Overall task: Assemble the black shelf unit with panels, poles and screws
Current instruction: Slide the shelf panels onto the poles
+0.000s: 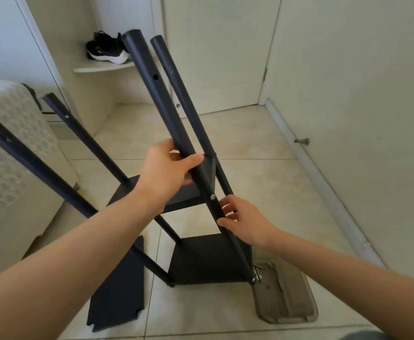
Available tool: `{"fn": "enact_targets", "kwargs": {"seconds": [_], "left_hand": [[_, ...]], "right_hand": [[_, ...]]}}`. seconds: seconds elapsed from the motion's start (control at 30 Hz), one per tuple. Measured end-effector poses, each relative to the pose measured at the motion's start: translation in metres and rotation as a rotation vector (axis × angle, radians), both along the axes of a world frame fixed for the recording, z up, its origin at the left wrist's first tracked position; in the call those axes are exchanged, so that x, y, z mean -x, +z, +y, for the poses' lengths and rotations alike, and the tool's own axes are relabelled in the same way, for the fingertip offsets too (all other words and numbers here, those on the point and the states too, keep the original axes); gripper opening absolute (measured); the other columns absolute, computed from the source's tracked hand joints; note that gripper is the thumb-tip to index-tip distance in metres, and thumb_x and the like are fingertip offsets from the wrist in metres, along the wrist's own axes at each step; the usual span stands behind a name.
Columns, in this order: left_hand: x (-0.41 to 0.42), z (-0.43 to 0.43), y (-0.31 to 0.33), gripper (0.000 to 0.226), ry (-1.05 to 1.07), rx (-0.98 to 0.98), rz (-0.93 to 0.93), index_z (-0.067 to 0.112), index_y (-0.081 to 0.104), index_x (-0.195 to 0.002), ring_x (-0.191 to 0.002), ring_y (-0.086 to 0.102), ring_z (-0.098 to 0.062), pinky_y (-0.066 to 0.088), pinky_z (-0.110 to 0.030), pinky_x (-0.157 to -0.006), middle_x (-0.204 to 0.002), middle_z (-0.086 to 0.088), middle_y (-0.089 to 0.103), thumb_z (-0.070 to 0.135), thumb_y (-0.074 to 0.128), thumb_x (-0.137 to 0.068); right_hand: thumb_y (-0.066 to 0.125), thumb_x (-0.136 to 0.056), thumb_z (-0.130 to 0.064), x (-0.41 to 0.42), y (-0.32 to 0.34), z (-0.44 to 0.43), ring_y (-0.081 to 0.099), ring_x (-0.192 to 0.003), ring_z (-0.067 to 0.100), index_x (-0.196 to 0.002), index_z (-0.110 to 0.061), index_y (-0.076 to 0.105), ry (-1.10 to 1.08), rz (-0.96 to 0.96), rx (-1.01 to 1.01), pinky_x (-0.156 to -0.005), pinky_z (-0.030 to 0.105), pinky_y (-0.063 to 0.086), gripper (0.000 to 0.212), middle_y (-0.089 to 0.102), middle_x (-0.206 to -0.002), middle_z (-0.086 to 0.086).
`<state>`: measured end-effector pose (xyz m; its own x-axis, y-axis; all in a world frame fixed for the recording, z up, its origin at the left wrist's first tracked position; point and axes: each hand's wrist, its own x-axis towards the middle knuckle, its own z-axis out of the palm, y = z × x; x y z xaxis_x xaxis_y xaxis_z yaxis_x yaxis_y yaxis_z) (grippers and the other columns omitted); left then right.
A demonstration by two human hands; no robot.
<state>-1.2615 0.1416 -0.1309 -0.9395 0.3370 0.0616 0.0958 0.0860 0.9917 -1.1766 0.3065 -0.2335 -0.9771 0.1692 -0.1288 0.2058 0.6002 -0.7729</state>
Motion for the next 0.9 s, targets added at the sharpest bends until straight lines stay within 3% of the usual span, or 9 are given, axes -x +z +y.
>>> {"fn": "enact_targets", "kwargs": {"seconds": [0.13, 0.27, 0.43, 0.57, 0.7, 0.8, 0.9], "left_hand": [[-0.002, 0.015, 0.001, 0.023, 0.017, -0.005, 0.028, 0.03, 0.058, -0.095, -0.077, 0.075, -0.007, 0.059, -0.02, -0.061, -0.085, 0.006, 0.074, 0.014, 0.073, -0.089], [0.005, 0.012, 0.002, 0.023, 0.022, 0.021, 0.014, 0.02, 0.06, -0.107, -0.08, 0.076, -0.012, 0.063, -0.029, -0.068, -0.094, 0.0, 0.075, 0.014, 0.073, -0.089], [0.015, -0.002, 0.001, 0.033, 0.034, 0.038, -0.007, 0.013, 0.059, -0.119, -0.08, 0.076, -0.014, 0.063, -0.034, -0.071, -0.098, -0.003, 0.074, 0.014, 0.074, -0.089], [0.018, -0.01, -0.002, 0.027, 0.018, 0.043, 0.015, 0.021, 0.059, -0.111, -0.079, 0.076, -0.011, 0.062, -0.027, -0.065, -0.092, 0.002, 0.075, 0.014, 0.073, -0.089], [0.011, -0.01, -0.003, 0.029, -0.02, 0.033, 0.034, 0.034, 0.055, -0.096, -0.074, 0.074, -0.002, 0.055, -0.016, -0.055, -0.074, 0.016, 0.073, 0.012, 0.072, -0.089], [0.001, -0.002, -0.008, 0.028, -0.038, 0.033, 0.045, 0.034, 0.057, -0.096, -0.077, 0.074, -0.003, 0.056, -0.017, -0.059, -0.082, 0.011, 0.074, 0.012, 0.073, -0.089], [-0.011, 0.009, -0.018, 0.025, -0.065, 0.078, 0.063, 0.029, 0.061, -0.103, -0.085, 0.075, -0.012, 0.061, -0.026, -0.071, -0.093, 0.003, 0.075, 0.016, 0.076, -0.087]], "right_hand": [[0.064, -0.093, -0.018, -0.004, 0.003, 0.011, 0.058, -0.084, 0.0, -0.108, -0.031, 0.052, -0.033, 0.041, 0.043, -0.06, 0.006, 0.043, 0.023, 0.057, -0.101, -0.015], [0.063, -0.094, -0.015, -0.001, 0.004, 0.009, 0.059, -0.093, 0.01, -0.113, -0.026, 0.054, -0.035, 0.048, 0.059, -0.071, 0.013, 0.044, 0.024, 0.058, -0.107, -0.008], [0.063, -0.094, -0.016, 0.007, 0.004, -0.002, 0.058, -0.09, 0.01, -0.118, -0.023, 0.054, -0.006, 0.042, 0.052, -0.065, 0.01, 0.043, 0.027, 0.057, -0.107, -0.008], [0.063, -0.094, -0.014, 0.012, 0.0, -0.014, 0.06, -0.092, 0.012, -0.116, -0.023, 0.054, 0.0, 0.029, 0.094, -0.063, 0.01, 0.046, 0.025, 0.058, -0.108, -0.006], [0.062, -0.095, -0.016, 0.009, -0.003, -0.018, 0.059, -0.093, 0.01, -0.113, -0.026, 0.051, 0.0, 0.011, 0.105, -0.068, 0.012, 0.049, 0.024, 0.058, -0.107, -0.008], [0.062, -0.095, -0.015, 0.005, -0.007, -0.013, 0.06, -0.098, 0.012, -0.12, -0.021, 0.051, 0.01, -0.028, 0.083, -0.075, 0.016, 0.05, 0.028, 0.057, -0.108, -0.008], [0.065, -0.092, -0.013, 0.0, -0.015, -0.005, 0.059, -0.096, 0.012, -0.12, -0.02, 0.051, 0.008, -0.066, 0.031, -0.069, 0.012, 0.048, 0.031, 0.056, -0.108, -0.008]]}}
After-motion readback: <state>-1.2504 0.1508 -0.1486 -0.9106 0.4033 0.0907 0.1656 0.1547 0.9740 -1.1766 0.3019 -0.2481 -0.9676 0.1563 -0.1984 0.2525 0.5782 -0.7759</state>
